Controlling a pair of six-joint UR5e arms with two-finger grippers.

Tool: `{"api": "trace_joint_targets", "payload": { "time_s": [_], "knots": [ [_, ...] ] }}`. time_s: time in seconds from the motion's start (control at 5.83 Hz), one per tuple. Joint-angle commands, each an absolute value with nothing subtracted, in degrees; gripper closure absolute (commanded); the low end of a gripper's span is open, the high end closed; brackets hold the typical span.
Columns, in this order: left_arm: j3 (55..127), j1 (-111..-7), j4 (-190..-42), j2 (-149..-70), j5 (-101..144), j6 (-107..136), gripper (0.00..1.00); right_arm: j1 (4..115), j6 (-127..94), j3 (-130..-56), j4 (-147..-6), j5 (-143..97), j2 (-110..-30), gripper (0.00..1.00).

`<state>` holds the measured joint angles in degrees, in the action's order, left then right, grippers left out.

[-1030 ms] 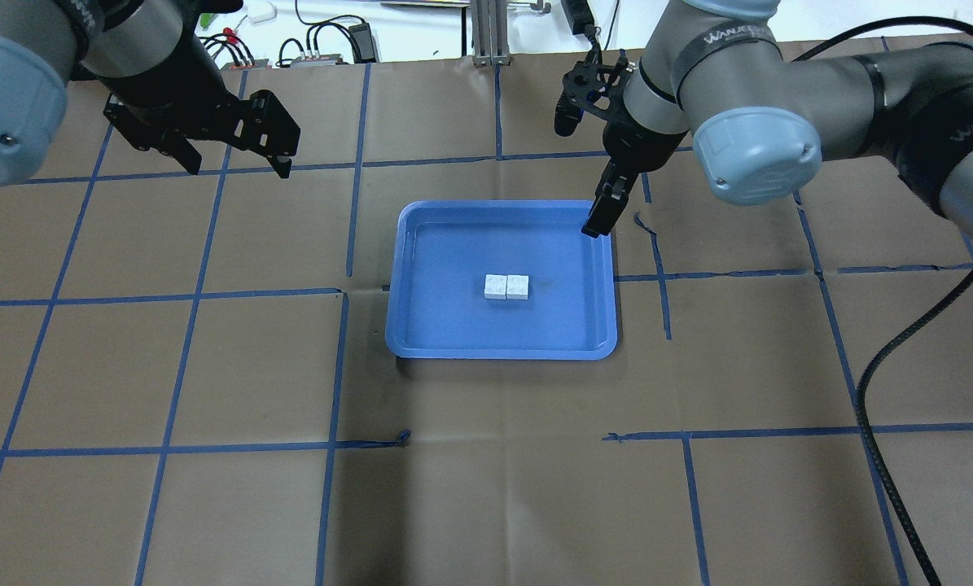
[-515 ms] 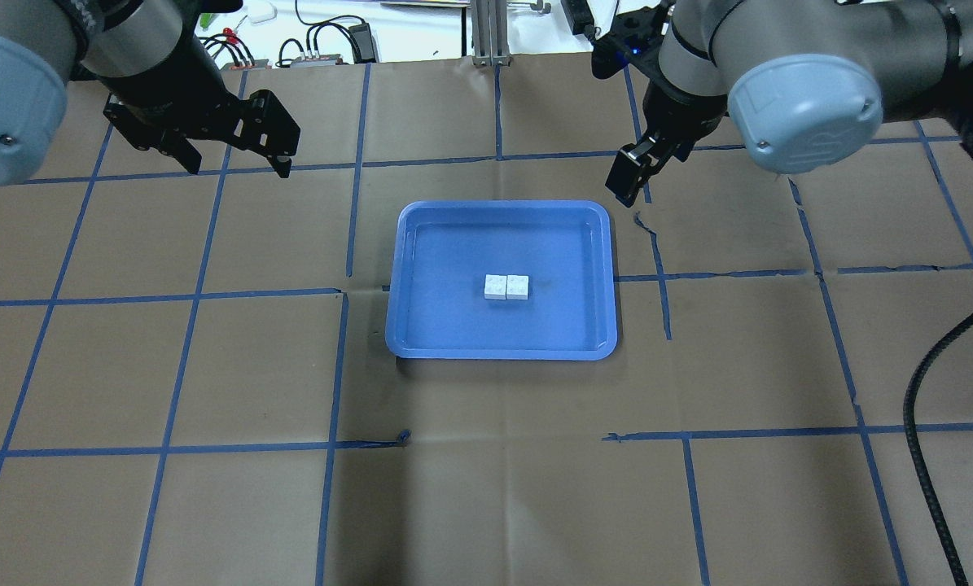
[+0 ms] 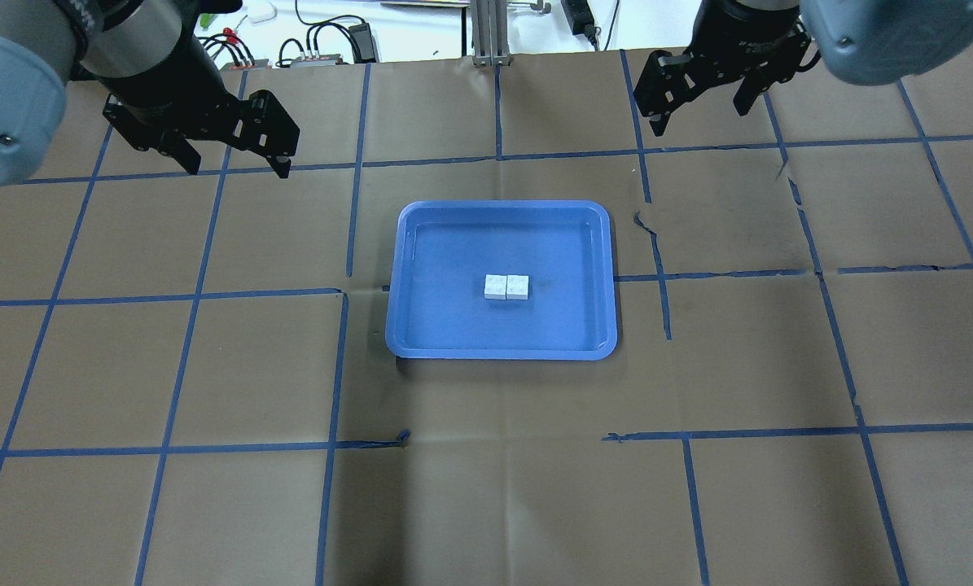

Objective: Assemble white blocks and place on blue tray

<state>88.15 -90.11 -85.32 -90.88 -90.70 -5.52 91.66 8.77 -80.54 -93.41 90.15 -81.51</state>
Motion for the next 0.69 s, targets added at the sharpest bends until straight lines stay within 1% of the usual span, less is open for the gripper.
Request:
{"api": "trace_joint_targets", "payload": {
  "time_s": [0.0, 0.51],
  "knots": [
    [88.2, -90.1, -85.3, -90.9, -90.7, -5.5, 0.00, 90.4, 3.6, -79.2, -88.9, 90.4, -83.0, 0.00],
    [88.1, -90.2, -85.3, -90.9, -90.7, -5.5, 0.00, 90.4, 0.5, -79.2, -86.7, 90.3, -83.1, 0.00]
  ]
}}
